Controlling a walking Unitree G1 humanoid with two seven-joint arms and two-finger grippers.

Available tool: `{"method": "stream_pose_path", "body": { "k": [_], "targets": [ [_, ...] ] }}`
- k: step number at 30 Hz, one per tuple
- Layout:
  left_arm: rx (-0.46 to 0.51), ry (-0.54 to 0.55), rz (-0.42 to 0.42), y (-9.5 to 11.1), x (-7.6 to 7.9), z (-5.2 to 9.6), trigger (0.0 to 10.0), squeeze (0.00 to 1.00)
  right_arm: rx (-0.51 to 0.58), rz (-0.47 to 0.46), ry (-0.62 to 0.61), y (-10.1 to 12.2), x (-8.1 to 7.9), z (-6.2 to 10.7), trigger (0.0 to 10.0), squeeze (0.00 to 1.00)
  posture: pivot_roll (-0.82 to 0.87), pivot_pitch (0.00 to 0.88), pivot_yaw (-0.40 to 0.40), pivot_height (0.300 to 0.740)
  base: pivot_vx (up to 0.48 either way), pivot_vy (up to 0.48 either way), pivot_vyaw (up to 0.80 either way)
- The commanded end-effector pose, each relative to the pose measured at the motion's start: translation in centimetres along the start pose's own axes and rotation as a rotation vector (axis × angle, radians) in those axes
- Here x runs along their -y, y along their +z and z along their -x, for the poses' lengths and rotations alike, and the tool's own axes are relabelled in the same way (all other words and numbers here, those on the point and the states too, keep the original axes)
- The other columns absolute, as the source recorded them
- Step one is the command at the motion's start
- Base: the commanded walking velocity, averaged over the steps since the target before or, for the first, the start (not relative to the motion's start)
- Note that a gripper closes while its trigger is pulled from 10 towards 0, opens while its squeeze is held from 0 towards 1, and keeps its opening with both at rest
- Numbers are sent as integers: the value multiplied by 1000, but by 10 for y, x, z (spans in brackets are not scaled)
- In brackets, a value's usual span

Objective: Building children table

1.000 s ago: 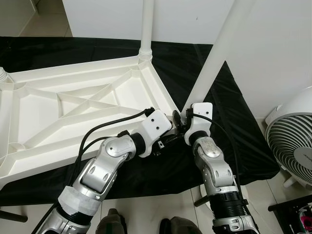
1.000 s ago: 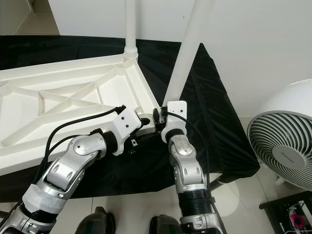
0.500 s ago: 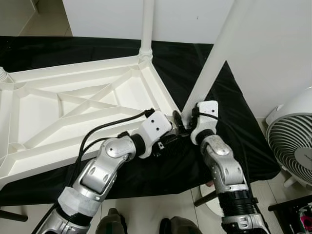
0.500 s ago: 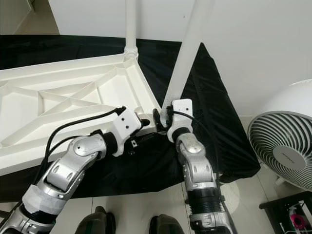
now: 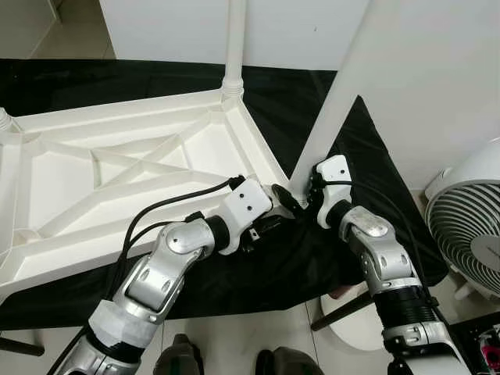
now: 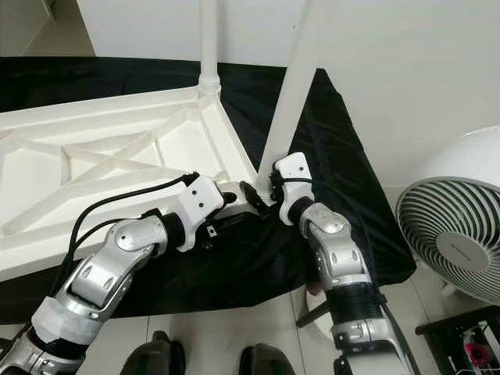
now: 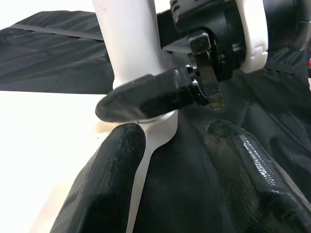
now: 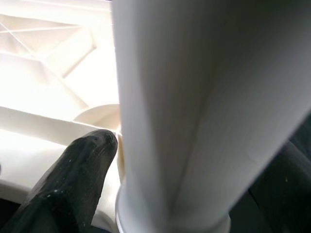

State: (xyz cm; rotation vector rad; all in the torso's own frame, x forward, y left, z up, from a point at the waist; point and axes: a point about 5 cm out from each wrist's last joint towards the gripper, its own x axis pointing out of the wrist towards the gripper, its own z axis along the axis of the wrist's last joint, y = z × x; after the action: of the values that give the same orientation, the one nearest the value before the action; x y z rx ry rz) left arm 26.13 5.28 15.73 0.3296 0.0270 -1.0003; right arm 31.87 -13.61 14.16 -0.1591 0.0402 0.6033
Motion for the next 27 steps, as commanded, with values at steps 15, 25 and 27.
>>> {"method": "stream_pose_path", "body": {
  "k": [15, 25, 27],
  "targets": [
    [11, -16, -3, 4, 3, -1, 10000, 0, 16, 4, 140, -11, 3, -16, 0, 0, 9, 8, -58, 740, 0, 0, 0],
    [10, -19, -3, 3, 4, 0, 10000, 0, 18, -16, 152, -14, 3, -16, 0, 0, 8, 9, -57, 740, 0, 0, 0],
    [6, -21, 0, 2, 5, 0, 10000, 0, 26, -28, 134, -16, 4, -14, 0, 0, 4, 20, -60, 740, 0, 0, 0]
  ]
}}
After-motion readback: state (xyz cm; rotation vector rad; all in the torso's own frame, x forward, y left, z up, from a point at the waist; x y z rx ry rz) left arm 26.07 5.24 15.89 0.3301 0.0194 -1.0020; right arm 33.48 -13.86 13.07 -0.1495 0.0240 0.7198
